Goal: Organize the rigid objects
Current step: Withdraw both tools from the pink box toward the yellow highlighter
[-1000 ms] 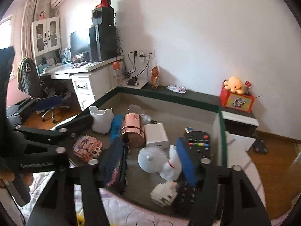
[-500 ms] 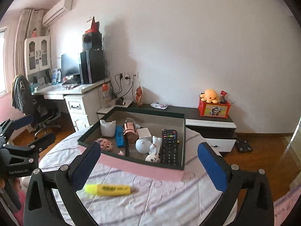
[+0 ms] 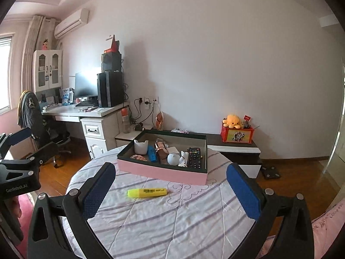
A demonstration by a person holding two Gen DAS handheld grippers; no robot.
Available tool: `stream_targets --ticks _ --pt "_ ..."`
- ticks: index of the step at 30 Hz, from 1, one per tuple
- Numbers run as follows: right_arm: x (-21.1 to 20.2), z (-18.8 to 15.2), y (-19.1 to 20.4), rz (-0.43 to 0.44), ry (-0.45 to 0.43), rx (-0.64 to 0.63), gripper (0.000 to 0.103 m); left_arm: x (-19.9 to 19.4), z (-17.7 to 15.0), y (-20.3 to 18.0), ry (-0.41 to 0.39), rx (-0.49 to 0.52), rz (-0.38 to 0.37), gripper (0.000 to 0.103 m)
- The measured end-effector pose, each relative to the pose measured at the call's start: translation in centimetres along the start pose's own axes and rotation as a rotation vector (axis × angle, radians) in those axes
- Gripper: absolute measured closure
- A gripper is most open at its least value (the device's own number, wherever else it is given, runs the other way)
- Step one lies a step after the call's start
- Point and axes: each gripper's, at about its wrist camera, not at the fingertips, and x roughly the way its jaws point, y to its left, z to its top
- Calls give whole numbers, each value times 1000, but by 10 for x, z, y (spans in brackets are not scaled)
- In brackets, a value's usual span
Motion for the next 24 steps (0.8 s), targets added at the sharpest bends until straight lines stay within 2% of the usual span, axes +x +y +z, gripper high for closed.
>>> stream_targets --ticks 7,12,18,24 --pt "-33 -1 3 -10 -30 -6 0 -19 -1 -1 -9 16 -11 0" --pt "-36 -4 -1 -19 -25 4 0 -12 -4 -10 8 36 -24 0" --pt "-17 -14 -17 -30 22 32 0 20 -13 -27 83 72 -79 0" --pt "24 -34 -36 -38 116 66 0 77 -31 -59 205 139 -187 0"
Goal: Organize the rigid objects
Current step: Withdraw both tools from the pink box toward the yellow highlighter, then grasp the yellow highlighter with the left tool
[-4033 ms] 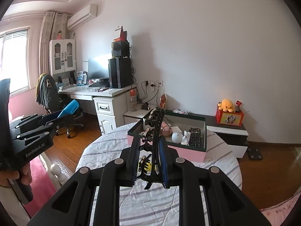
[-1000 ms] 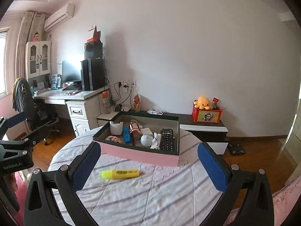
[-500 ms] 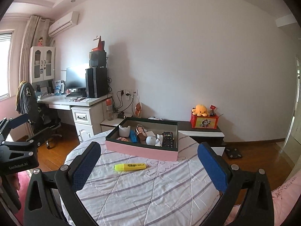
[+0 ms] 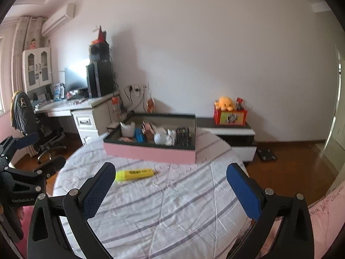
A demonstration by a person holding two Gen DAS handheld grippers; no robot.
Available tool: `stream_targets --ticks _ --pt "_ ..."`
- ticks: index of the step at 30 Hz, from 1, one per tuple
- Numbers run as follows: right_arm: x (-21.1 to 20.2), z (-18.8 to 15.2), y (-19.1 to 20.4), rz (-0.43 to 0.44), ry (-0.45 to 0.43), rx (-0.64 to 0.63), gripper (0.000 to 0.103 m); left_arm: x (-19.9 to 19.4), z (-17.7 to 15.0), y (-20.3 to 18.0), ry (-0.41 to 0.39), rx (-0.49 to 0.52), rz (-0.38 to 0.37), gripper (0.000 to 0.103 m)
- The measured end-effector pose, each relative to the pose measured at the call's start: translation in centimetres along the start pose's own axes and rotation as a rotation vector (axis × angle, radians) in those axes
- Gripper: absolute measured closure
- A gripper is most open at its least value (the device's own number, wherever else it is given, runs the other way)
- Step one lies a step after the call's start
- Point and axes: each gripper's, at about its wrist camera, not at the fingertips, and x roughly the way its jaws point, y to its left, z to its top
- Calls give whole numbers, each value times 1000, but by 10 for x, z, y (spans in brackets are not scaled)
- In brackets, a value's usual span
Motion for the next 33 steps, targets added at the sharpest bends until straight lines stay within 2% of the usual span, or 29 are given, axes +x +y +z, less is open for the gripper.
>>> stream_targets --ticks 2,8,16,21,23,24,25,28,30,33 --pt "16 -6 -6 -3 29 10 0 28 -3 -9 61 26 -10 0" --pt "66 -24 -25 -18 121 31 0 90 -10 -28 172 89 -55 0" --pt "112 -42 -36 10 201 48 0 156 -11 -42 292 171 -116 0" --pt "129 -48 -37 15 228 38 0 178 -13 -51 320 200 -144 0" --pt "132 -49 -38 20 235 40 0 182 -16 -53 335 196 -186 9" --pt "134 -50 -39 22 236 42 0 184 -16 -53 338 186 -212 19" --pt "134 -50 -39 25 237 43 0 184 -16 -52 338 163 -240 36" --pt "136 -51 -40 28 241 44 0 179 -17 -54 333 144 -311 64" --pt "135 -50 -39 25 241 43 0 173 -19 -55 328 148 -327 75" --pt "134 -49 -38 25 241 42 0 166 -22 -55 321 129 -319 76"
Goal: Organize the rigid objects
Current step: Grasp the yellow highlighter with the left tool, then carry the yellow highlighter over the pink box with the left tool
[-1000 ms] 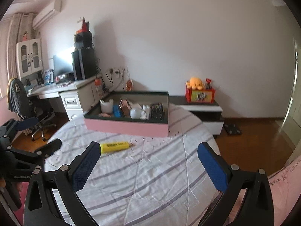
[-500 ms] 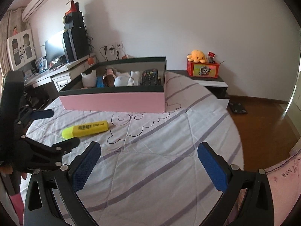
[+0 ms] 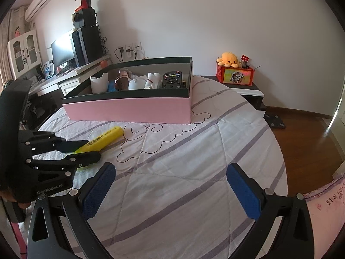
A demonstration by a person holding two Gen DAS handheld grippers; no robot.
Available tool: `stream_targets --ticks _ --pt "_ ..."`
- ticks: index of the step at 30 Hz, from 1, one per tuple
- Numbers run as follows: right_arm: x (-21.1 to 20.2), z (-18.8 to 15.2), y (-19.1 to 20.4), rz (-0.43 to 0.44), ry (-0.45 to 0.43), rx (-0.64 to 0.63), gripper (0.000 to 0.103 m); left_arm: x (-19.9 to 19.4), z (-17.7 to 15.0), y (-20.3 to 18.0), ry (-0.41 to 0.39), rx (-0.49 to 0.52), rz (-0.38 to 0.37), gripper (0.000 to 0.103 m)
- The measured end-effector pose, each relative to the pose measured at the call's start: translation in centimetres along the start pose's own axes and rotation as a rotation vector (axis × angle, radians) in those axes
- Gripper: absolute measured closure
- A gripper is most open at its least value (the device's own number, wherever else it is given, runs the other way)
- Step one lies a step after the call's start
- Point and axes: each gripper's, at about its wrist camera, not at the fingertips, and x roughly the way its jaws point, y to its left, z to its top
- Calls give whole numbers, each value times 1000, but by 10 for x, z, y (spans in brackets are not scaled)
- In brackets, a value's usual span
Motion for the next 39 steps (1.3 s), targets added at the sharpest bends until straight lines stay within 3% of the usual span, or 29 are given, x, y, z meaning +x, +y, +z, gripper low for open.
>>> stream_targets --ticks 14,20,23,25,27,29,31,35,39 --pt "-12 10 5 11 -30 -11 0 -39 -4 10 -75 -69 44 78" --pt "-11 68 -6 -5 -102 -22 0 -46 -2 20 -83 -68 41 78" --pt "16 105 -15 12 -61 1 0 -41 -5 25 -66 -71 58 78" --pt "40 123 -21 15 -4 19 9 -39 -6 29 -59 -76 66 78" --pt "62 135 -26 8 47 29 33 -34 -7 33 -49 -80 72 78" --pt "78 141 -25 -10 95 14 50 -28 -9 36 -32 -79 85 78" --pt "92 141 -24 -4 141 5 55 -23 -10 39 -22 -82 73 78" --pt "116 136 -23 -5 228 -16 78 -16 -13 41 -21 -82 67 75" --pt "128 131 -26 -9 264 -14 84 -6 -17 45 -1 -98 56 75"
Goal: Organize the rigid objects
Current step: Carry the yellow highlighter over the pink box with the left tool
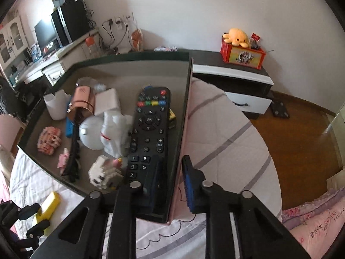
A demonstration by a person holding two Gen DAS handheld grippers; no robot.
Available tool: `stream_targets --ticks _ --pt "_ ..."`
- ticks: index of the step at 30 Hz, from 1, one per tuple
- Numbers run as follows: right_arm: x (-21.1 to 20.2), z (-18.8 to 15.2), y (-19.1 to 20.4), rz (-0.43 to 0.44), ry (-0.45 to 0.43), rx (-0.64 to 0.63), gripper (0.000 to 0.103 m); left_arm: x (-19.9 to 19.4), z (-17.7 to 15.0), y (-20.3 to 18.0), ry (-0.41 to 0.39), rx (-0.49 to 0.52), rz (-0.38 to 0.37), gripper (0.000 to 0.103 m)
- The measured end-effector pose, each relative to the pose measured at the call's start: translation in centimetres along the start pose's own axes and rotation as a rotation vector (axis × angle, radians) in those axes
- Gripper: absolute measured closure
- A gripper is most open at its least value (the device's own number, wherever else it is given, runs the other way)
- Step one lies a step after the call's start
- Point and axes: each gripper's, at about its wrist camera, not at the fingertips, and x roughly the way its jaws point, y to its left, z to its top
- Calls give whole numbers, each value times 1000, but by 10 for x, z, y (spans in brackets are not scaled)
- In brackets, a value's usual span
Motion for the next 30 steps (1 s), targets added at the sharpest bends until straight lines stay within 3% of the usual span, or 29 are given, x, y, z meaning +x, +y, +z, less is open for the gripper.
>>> stream_targets --ticks 8,14,20,22,24,30 --pt "-1 0 -3 7 3 -1 89 -1 2 9 -24 -30 -39 76" --pt "-2 -1 0 4 6 -8 89 -17 5 24 -60 -56 6 77" --pt "-3 -1 0 5 7 -2 89 -35 30 43 -111 -49 50 76" --pt "-4 -2 0 7 7 0 89 -39 41 47 -130 -37 58 84" --pt "-4 -1 0 5 8 0 89 -41 54 52 -144 -30 67 86" --pt "-4 -2 1 3 10 -4 89 -43 77 61 -171 -9 0 87"
